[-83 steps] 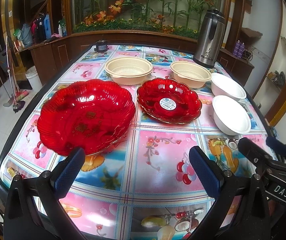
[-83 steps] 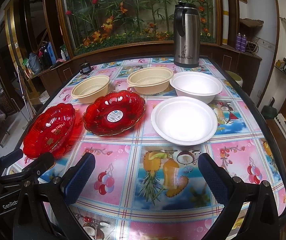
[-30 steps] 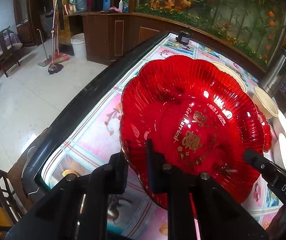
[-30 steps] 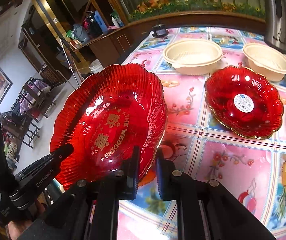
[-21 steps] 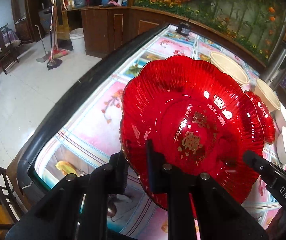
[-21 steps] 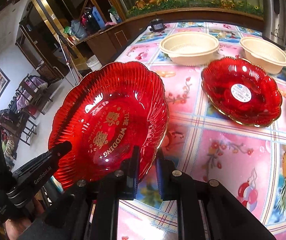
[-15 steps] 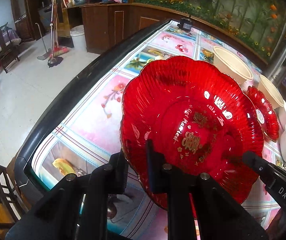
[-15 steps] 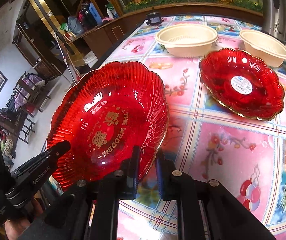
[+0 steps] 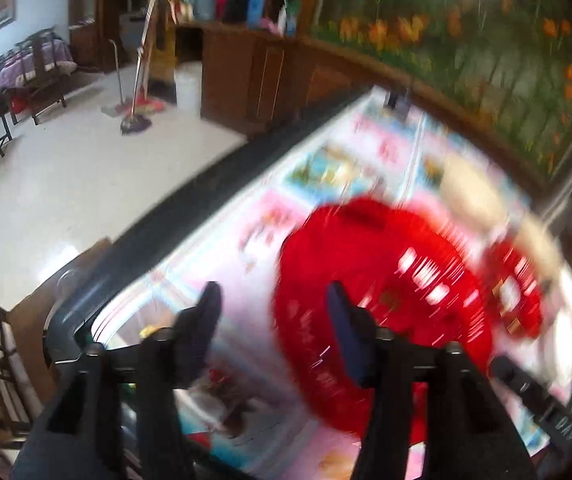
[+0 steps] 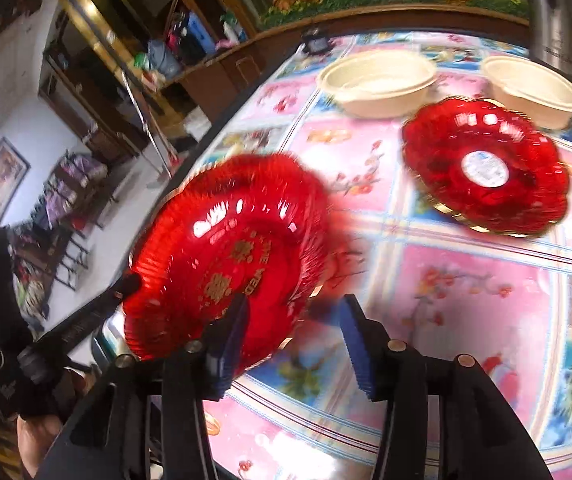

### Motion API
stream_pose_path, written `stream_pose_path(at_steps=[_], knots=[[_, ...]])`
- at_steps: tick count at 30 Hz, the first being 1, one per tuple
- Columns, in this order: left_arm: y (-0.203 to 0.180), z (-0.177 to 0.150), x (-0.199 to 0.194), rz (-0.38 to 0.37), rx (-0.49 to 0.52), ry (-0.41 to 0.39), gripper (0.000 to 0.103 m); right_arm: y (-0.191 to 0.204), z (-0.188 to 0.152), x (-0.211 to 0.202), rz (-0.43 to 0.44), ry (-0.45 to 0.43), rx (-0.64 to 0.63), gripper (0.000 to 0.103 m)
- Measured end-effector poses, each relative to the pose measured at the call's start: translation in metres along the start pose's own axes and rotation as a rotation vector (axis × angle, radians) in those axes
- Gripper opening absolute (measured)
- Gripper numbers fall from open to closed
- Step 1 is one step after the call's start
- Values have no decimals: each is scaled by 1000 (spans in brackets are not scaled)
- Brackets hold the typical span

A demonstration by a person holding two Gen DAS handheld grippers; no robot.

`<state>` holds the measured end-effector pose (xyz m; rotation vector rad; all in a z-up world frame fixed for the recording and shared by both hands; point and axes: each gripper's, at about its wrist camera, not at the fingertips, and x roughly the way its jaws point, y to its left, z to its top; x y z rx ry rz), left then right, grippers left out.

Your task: Organize plates and bowls

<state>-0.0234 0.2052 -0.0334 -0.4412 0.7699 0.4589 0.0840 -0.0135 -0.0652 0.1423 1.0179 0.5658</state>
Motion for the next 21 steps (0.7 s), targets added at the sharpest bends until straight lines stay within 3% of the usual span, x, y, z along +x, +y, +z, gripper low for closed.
stream_pose_path(at_steps=[2,5,8,11,16,21], knots=[[-18,6,-13,-62,2,-41,74,-16,1,-17,20,-39,43,50],[-64,10,-21,-160,79,-46,76,-48,5,-43,30,-103,137,54],[-121,7,-14,-264,189,6,75,-86,8,-67,9,-172,248,59],[-175,1,4,-305,275,67,75,-120,14,-73,11,-182,352,59],[-226,-2,48,-235,336,167,75,-154,24,-63,45,-167,438,59],[-239,-3,80,-180,332,218,75,-167,38,-43,56,-132,478,58]])
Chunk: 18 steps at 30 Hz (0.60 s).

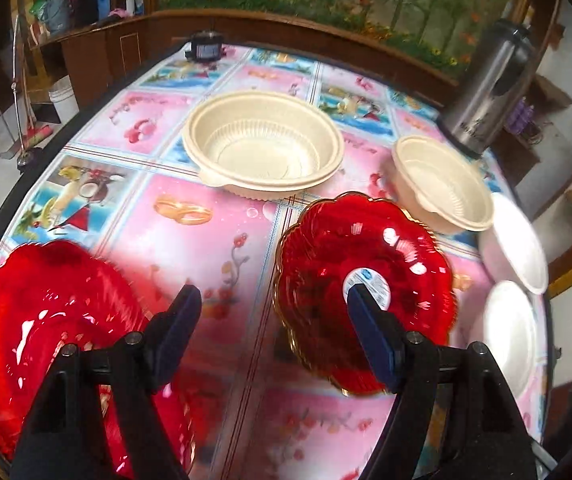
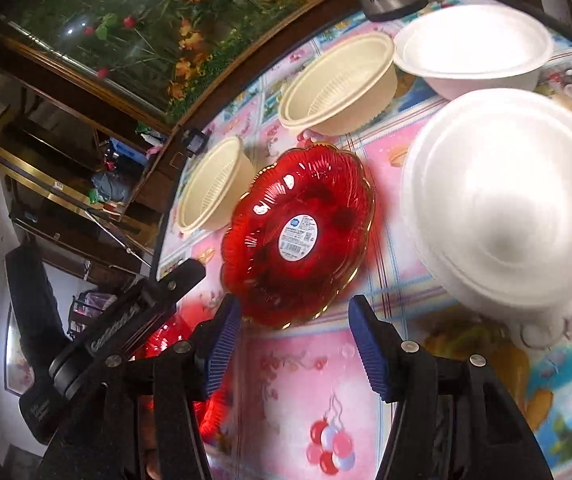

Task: Organize plates and bowls
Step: 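Grasp the rim of the small red plate with the white sticker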

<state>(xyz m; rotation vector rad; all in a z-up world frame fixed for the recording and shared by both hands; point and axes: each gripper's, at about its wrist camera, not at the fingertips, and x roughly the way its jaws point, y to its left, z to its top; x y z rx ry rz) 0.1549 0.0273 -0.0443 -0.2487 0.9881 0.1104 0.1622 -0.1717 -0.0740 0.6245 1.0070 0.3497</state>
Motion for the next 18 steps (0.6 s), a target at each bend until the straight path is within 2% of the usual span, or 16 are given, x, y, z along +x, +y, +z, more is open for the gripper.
stream_pose_path(at_steps=[2,5,8,9,10,11,12,13,15,18], knots=[[-3,3,13,34,8,39,75,-1,6,10,-12,9,2,58],[-4,4,26,34,-6,73,75,-8,12,19,-41,7,33,58],[-13,1,36,51,34,90,75,-15,17,28,-55,6,43,55],[-16,-1,37,69,54,88,72,-16,18,32,-67,12,40,53],[-17,-1,39,75,64,89,63,-17,20,37,-76,20,44,41],[-18,-2,40,95,72,95,47,-19,20,41,-93,30,51,25],[-19,-1,41,107,77,96,31,-21,20,43,-106,33,52,16],[-19,-1,40,101,83,85,23,-25,20,45,-113,38,54,11],[-20,-1,38,95,91,80,20,-28,20,45,-88,34,58,11],[-20,0,32,86,97,68,20,-25,17,42,-108,21,38,11]])
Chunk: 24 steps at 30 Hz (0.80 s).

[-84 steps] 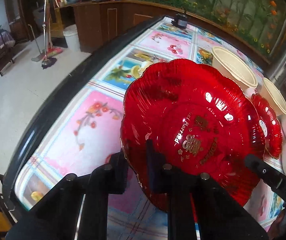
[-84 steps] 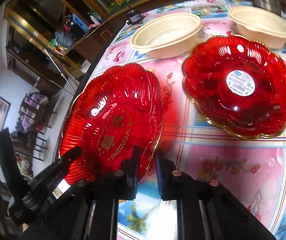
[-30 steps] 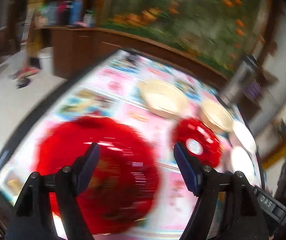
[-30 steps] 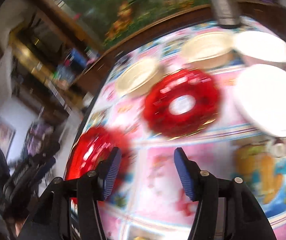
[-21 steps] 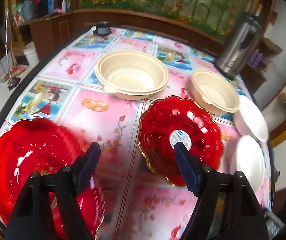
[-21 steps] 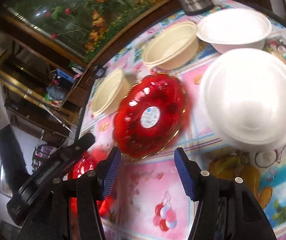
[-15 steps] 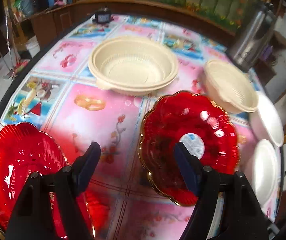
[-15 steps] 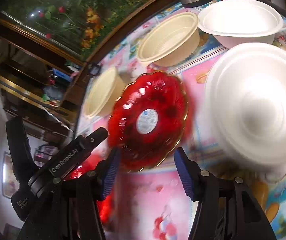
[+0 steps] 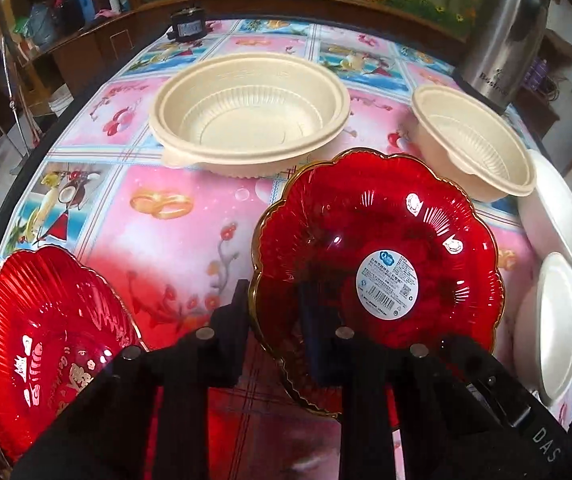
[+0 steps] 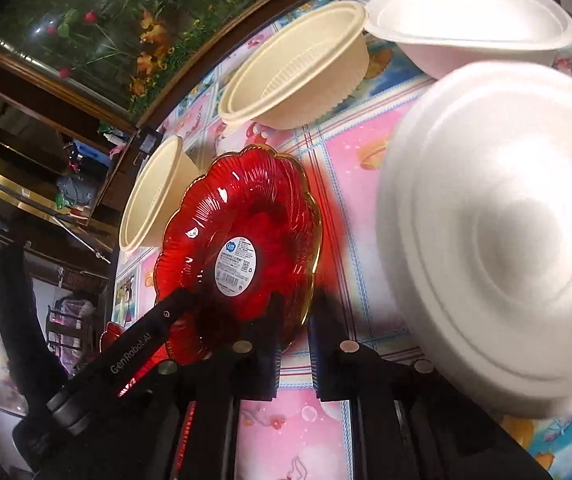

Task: Organize plates and bowls
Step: 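Grasp the rim of the small red plate with the white sticker, then lower the small red plate onto the large red plate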

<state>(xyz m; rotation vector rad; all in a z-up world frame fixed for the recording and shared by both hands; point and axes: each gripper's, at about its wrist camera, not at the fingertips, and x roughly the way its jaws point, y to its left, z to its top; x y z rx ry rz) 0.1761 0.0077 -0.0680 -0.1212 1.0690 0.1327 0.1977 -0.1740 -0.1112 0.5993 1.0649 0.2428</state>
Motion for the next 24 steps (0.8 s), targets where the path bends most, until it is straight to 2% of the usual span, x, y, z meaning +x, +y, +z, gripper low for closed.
stream_pose_path(at_steps=[13,24], knots=[[22,-14,-71,-19,-9,-160,20,32,-18,-47,35,-109,-105,11],[68,-46,-105,-1,-85,-226,20,72,-47,-68,72,-130,-226,11]])
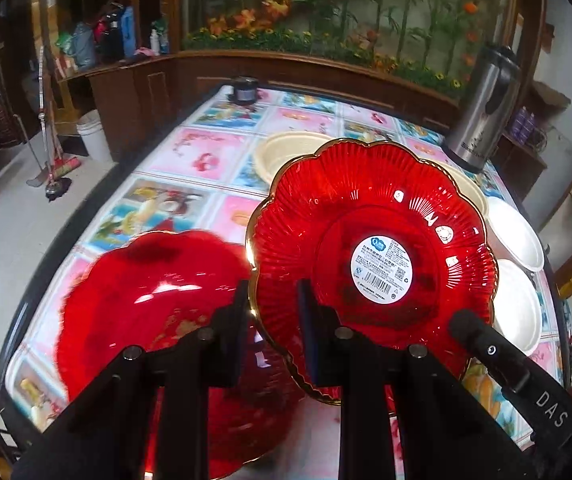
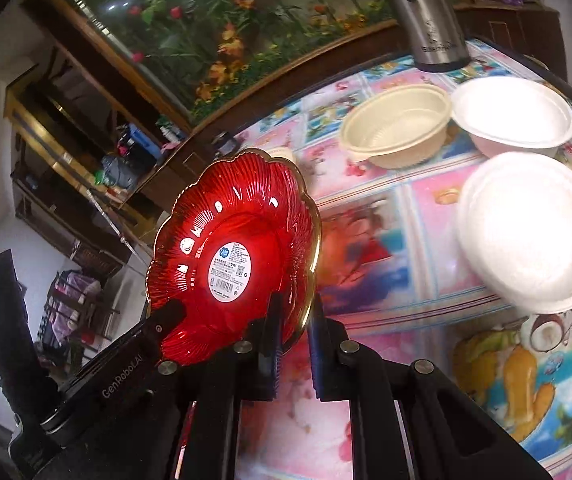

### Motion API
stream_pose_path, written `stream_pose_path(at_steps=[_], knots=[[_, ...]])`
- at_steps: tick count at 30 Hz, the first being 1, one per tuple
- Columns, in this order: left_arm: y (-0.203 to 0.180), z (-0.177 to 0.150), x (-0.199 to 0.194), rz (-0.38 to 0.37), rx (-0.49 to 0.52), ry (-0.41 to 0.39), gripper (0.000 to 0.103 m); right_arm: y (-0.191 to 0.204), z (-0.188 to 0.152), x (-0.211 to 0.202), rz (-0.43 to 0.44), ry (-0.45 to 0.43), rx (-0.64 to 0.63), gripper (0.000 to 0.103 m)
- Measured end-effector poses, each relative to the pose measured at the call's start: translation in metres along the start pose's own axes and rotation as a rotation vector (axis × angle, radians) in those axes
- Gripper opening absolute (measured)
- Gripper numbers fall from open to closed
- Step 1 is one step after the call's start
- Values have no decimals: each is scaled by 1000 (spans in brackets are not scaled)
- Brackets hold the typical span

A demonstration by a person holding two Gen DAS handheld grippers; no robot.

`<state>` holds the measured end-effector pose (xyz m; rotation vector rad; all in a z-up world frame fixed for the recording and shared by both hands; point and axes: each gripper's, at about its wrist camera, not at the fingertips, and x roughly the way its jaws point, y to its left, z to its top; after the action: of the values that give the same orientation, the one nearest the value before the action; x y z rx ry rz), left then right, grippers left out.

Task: Organize plates and bowls
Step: 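Lower the small red plate onto the large red plate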

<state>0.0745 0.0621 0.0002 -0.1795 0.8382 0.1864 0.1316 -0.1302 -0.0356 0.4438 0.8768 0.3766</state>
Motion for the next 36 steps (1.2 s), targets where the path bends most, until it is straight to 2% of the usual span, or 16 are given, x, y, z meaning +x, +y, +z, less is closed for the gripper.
stream_pose_path(at_steps=[8,21,36], knots=[[44,-14,-19,41,-70,-27,20,44,-20,5,35,25,-96,11],[97,-37,-23,74,-163,-13,20,92,-52,22,60,95,-198,11],[112,-49,-1,107,-185,61,20,103,-70,53,39,183,-232,11]])
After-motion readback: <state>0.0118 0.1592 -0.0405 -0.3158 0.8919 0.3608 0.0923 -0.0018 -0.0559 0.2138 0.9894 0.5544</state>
